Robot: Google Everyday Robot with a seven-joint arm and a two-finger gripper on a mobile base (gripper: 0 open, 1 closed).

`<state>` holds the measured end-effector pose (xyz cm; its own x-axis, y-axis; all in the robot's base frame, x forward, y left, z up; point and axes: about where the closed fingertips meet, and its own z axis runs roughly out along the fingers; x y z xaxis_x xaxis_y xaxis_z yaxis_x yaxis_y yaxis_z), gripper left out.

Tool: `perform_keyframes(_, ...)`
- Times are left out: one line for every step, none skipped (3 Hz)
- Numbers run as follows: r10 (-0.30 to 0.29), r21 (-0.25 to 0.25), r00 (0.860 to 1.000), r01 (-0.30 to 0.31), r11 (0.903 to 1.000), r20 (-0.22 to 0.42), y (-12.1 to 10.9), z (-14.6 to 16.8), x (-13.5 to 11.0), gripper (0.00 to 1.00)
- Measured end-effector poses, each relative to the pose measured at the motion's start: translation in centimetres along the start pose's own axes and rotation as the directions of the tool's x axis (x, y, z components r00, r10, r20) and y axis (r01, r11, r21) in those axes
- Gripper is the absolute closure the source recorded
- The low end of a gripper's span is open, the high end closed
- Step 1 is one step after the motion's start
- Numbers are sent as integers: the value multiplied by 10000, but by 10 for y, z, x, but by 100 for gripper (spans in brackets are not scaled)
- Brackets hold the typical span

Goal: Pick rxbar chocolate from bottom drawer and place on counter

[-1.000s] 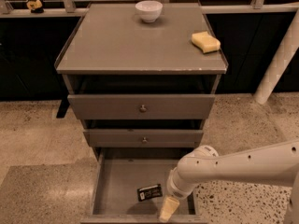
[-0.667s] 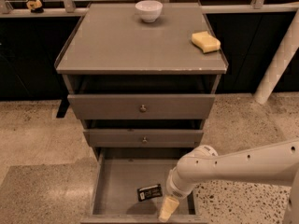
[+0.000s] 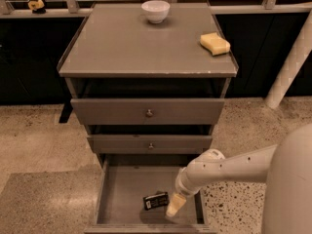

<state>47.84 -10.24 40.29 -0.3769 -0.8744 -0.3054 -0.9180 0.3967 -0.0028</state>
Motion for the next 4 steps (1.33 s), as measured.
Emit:
perform_keyframes(-25, 659, 9965, -30, 9978, 832, -49, 18, -2, 0)
perform_keyframes(227, 926, 9875, -375, 9950, 1558, -90, 30, 1, 0)
perform_keyframes(93, 1276, 9849, -318, 9913, 1729, -113, 25, -5, 0)
perform_keyframes(117, 1367, 9861, -348, 9900, 1660, -114, 26, -3, 0)
